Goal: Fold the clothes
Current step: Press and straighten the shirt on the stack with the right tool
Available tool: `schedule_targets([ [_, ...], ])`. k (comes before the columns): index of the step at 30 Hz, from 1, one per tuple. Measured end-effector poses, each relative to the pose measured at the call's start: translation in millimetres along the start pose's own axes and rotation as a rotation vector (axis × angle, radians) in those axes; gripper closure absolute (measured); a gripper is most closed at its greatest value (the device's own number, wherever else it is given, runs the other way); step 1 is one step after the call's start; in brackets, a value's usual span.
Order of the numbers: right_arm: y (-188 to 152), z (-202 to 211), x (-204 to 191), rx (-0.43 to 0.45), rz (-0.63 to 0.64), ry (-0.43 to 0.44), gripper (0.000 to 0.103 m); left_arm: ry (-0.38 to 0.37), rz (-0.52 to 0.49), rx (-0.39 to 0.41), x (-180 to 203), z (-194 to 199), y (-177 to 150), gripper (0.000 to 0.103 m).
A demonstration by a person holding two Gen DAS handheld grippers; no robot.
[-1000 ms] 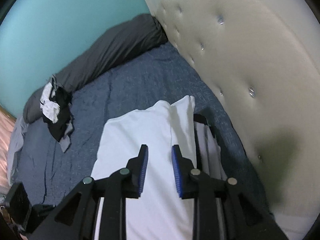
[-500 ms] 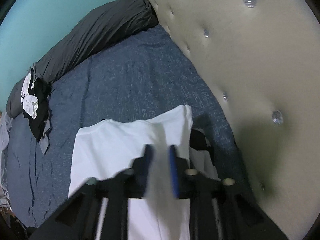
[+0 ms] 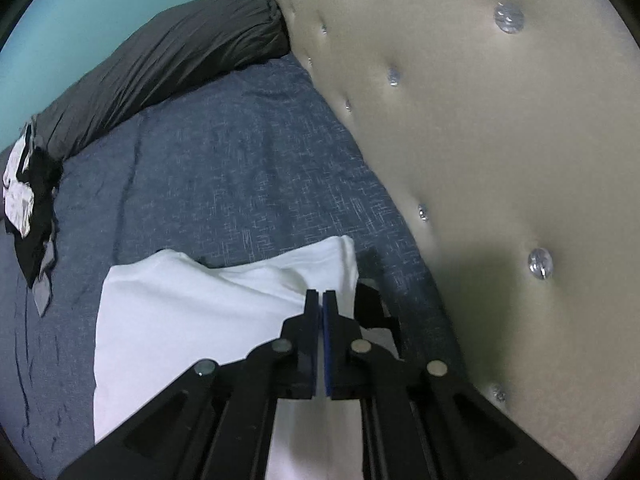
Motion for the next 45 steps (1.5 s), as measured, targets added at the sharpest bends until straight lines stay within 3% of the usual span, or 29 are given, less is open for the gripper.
schedule_targets([
  [7, 10, 38, 15, 0.089, -0.105, 0.107, 0.100, 0.001, 0.004, -0.003, -2, 1, -1, 0.068],
  [17, -51, 78, 11, -0.027, -0.090, 0.259, 0.096, 0.012, 0.007, -0.010, -2, 1, -1, 0.068],
  [22, -62, 76, 10, -0.032, -0.091, 0.256, 0.097, 0.022, 0.021, -0.010, -3, 3, -3, 0.068],
  [28, -57, 79, 26, 0.024, -0.136, 0.206, 0.101, 0.027, 0.028, -0.011, -4, 4, -6, 0.068],
  [33, -70, 92, 29, 0.019, -0.154, 0.239, 0.101, 0.040, 0.022, -0.013, -1, 4, -6, 0.068],
  [37, -81, 102, 32, 0.015, -0.168, 0.266, 0.098, 0.042, 0.030, -0.014, -2, 5, -6, 0.068],
  [40, -89, 110, 34, 0.012, -0.179, 0.286, 0.084, 0.042, 0.034, -0.013, -2, 6, -6, 0.068],
  [45, -106, 122, 39, 0.005, -0.190, 0.305, 0.083, 0.049, 0.032, -0.013, -1, 8, -7, 0.068],
])
Point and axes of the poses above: each gripper's, at about its wrist camera, not at the fingertips, and z roughly against the way its jaws point, x to its right, y to its top, the point moved 7 cm from there along -z, roughly the way its jaws point, and after that the axes turned 12 degrees about x, right-handed, at the moved point
